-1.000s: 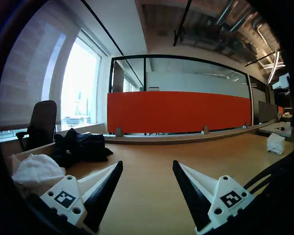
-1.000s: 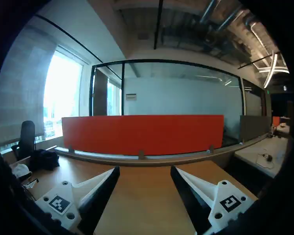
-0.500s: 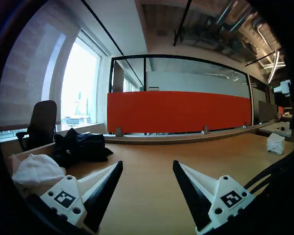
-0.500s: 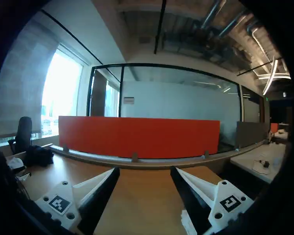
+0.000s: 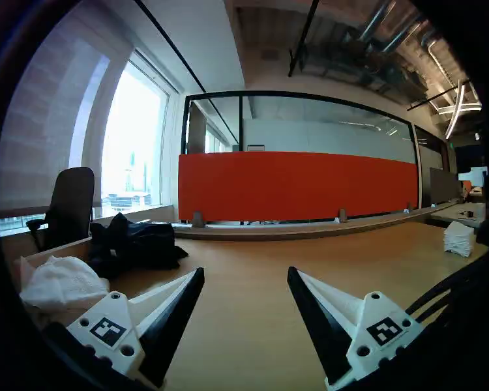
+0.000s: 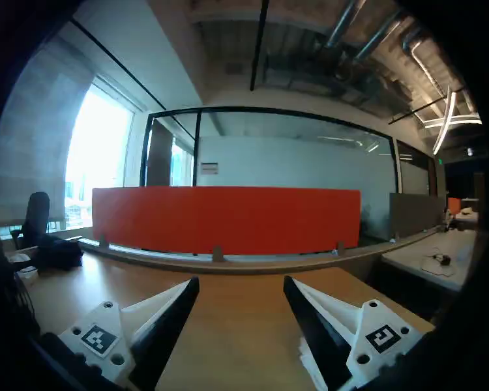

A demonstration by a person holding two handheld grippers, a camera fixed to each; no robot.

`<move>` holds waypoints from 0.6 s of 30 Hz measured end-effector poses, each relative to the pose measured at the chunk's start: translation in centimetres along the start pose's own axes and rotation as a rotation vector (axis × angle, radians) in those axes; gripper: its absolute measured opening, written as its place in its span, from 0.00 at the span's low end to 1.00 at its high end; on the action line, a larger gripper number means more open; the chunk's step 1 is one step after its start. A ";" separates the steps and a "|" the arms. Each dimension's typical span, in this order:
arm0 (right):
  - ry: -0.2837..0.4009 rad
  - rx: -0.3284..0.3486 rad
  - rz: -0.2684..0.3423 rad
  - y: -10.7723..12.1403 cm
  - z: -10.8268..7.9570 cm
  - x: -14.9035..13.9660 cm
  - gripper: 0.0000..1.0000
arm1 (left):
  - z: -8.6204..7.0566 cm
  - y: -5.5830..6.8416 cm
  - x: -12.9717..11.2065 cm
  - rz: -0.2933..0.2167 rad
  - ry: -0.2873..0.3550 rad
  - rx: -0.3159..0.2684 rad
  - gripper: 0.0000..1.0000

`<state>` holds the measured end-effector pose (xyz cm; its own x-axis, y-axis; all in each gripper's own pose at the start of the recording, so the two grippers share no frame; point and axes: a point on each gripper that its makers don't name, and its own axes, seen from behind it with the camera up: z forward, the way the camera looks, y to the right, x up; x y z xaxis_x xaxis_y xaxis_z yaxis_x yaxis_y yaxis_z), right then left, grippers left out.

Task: Fold towel

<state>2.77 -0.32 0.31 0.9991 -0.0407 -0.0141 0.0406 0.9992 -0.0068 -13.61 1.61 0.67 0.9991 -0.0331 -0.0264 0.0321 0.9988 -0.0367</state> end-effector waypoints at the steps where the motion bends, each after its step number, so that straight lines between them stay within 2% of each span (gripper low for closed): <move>1: -0.002 0.005 0.000 -0.1 0.0 -0.6 1.00 | 0.0 0.0 0.0 0.000 0.000 0.000 0.94; 18: -0.029 0.018 0.010 -0.1 0.6 -7.6 1.00 | 0.1 0.1 0.0 0.000 0.000 0.000 0.94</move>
<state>-4.77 -0.15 0.99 0.9994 -0.0311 0.0152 0.0309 0.9995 0.0115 -13.62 1.68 0.78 0.9991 -0.0331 -0.0265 0.0321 0.9988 -0.0367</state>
